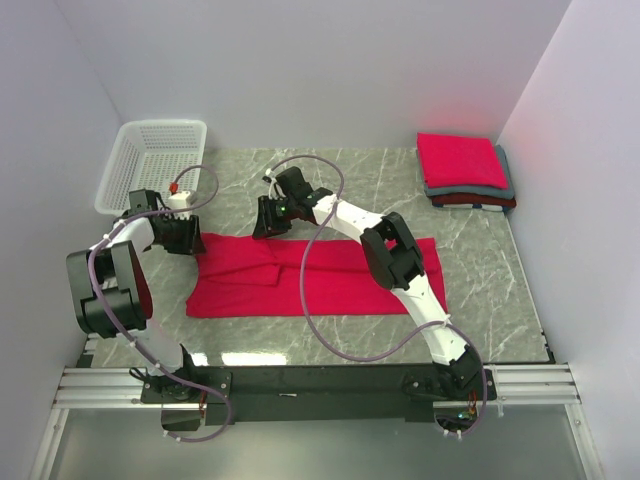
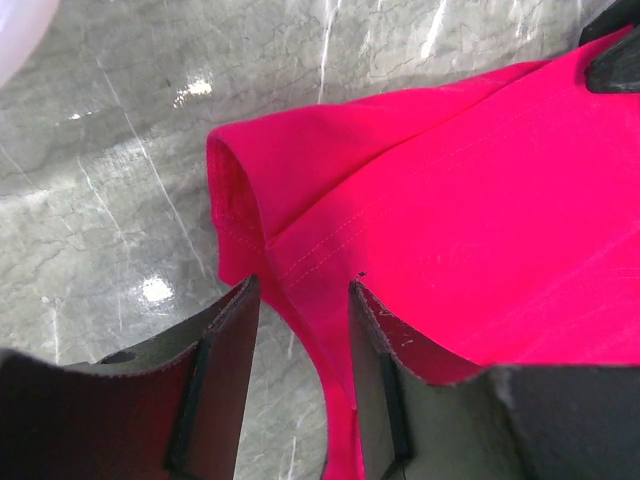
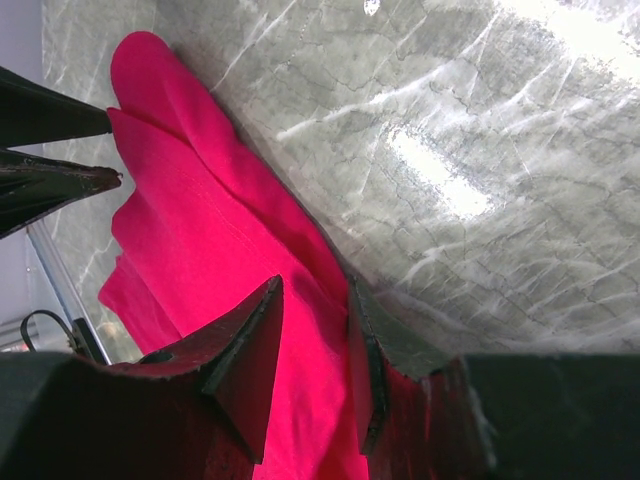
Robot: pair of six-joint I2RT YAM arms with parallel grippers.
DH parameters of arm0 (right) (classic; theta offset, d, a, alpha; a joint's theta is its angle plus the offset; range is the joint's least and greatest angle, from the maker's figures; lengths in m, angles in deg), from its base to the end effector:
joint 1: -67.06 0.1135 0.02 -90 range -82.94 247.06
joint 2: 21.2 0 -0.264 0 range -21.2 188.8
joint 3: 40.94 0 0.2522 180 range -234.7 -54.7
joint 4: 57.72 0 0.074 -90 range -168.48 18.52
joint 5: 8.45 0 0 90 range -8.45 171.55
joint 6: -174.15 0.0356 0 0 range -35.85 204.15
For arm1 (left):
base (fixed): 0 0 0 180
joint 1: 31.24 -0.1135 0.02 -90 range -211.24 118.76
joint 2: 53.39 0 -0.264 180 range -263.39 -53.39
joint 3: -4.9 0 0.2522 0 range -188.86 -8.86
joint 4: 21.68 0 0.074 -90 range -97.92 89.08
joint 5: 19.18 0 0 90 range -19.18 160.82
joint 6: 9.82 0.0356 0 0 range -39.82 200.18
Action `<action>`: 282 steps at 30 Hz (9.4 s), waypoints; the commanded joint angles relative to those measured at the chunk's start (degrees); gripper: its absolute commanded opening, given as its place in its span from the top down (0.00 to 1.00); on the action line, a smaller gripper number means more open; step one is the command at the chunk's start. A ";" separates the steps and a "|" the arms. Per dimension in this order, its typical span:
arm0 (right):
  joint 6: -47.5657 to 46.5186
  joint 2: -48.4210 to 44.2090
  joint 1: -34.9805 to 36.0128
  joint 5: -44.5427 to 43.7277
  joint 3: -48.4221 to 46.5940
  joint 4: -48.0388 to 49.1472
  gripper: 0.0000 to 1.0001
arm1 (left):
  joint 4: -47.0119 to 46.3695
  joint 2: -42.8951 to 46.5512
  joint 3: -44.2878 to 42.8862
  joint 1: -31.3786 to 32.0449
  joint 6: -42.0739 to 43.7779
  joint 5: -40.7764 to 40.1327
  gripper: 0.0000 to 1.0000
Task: Fold and stack the t-shirts
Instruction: Fold the tshirt
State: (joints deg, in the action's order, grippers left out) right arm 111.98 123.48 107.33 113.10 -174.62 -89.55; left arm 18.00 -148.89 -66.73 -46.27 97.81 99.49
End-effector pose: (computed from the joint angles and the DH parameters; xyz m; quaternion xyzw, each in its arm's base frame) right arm 0.4149 0.3759 0.1471 -0.2037 0.8650 0.4220 0.1795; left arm 0.3162 0.0672 0.1800 0.0780 0.9416 -0.1690 0.2805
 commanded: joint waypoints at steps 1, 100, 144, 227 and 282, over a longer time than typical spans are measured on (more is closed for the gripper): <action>-1.11 -3.62 0.42 -0.09 -1.11 0.40 0.60 | -1.65 -0.65 -1.81 0.00 -0.75 1.92 0.53; -2.79 -26.12 4.03 10.81 16.82 -1.36 1.00 | 21.11 23.17 -7.96 -5.19 22.27 14.93 1.00; -5.34 -24.80 8.86 12.22 32.91 2.15 1.00 | 24.54 16.59 7.78 -5.72 36.87 11.32 0.99; -40.93 -37.36 -44.22 -22.41 43.10 -43.10 1.00 | 9.07 13.50 7.42 2.72 13.31 -1.24 0.50; -46.56 -38.94 -1.80 -9.33 51.10 -39.23 0.75 | 17.42 -39.95 -67.55 22.05 -6.55 -13.65 0.67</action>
State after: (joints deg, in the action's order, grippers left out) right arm 64.10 87.27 99.79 94.13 -123.95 -128.56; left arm 32.03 -190.07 -126.72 -24.61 94.79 81.57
